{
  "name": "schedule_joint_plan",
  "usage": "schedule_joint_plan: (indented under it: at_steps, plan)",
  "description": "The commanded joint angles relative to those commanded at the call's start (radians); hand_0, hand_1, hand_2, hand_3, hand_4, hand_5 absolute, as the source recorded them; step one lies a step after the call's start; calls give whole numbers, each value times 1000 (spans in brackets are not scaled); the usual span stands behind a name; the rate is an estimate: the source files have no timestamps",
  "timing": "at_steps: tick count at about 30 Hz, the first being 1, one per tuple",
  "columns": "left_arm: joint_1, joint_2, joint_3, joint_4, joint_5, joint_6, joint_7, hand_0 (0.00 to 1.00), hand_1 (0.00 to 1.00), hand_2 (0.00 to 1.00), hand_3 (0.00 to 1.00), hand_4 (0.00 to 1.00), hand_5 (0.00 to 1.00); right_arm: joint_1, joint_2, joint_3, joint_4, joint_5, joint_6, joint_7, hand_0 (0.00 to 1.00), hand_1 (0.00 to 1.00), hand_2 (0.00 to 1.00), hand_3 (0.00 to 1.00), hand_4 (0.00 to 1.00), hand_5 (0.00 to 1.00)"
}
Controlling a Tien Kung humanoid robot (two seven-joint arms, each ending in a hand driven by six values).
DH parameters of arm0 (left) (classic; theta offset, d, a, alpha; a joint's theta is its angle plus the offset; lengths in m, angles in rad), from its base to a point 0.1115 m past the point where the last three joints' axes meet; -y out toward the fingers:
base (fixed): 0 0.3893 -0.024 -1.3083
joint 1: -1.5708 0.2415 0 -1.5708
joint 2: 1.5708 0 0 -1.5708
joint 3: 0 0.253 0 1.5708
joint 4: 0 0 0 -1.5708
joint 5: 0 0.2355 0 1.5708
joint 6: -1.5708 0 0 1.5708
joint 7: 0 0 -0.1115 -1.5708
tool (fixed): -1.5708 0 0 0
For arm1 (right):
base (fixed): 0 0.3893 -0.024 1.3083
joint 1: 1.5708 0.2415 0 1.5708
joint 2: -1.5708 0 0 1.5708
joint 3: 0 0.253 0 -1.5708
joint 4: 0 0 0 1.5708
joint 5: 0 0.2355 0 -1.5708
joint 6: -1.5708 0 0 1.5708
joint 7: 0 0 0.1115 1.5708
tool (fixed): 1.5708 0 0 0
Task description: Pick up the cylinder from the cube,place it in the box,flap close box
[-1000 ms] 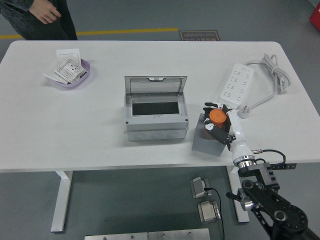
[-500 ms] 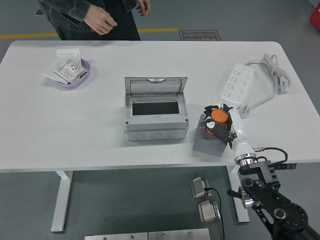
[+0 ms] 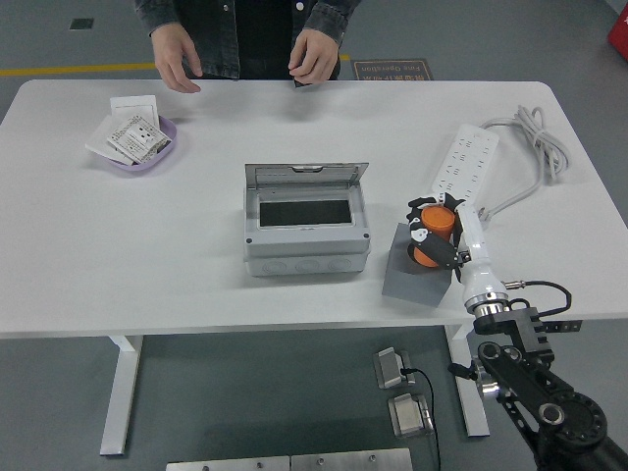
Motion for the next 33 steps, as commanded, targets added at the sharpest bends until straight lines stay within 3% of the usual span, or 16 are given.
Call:
schedule_joint_plan:
  at_steps: [2,3,11,20,21,22,27,28,33]
  plan:
    - [0,0,-1,0,2,0,0,640,656,560,626,680,373,3,-2,2,10,-11,-5,-4,371,172,337,275,2,2]
    - [0,0,-2,0,3,0,1,640,656,561,626,681,375,4,-3,3,15,-18,-9,-6,294,170,329,311,2,2]
    - [1,1,-7,0,10,1,1,640,657,563,627,686,383,34,-12,9,42,-70,-39,-20,279,159,326,312,2,2]
    - [2,1,-14,0,19,2,2,640,656,565,628,687,387,93,-22,-32,59,-216,-88,-92,222,139,327,316,2,2]
    - [2,1,-15,0,20,2,2,640,656,565,628,687,387,101,-23,-41,58,-228,-92,-100,222,139,327,316,2,2]
    - [2,1,-16,0,21,3,2,640,656,569,629,688,393,110,-24,-52,56,-239,-96,-108,112,100,327,315,2,2]
    - [2,3,-20,0,25,5,2,640,656,569,629,688,393,166,-20,-115,33,-284,-109,-145,112,100,327,315,2,2]
    - [2,4,-21,0,26,5,2,640,657,569,629,688,397,179,-18,-129,25,-291,-110,-152,22,60,320,313,2,2]
    - [1,4,-25,0,30,7,1,640,657,569,629,688,397,249,-8,-213,-24,-330,-112,-191,22,60,320,313,2,2]
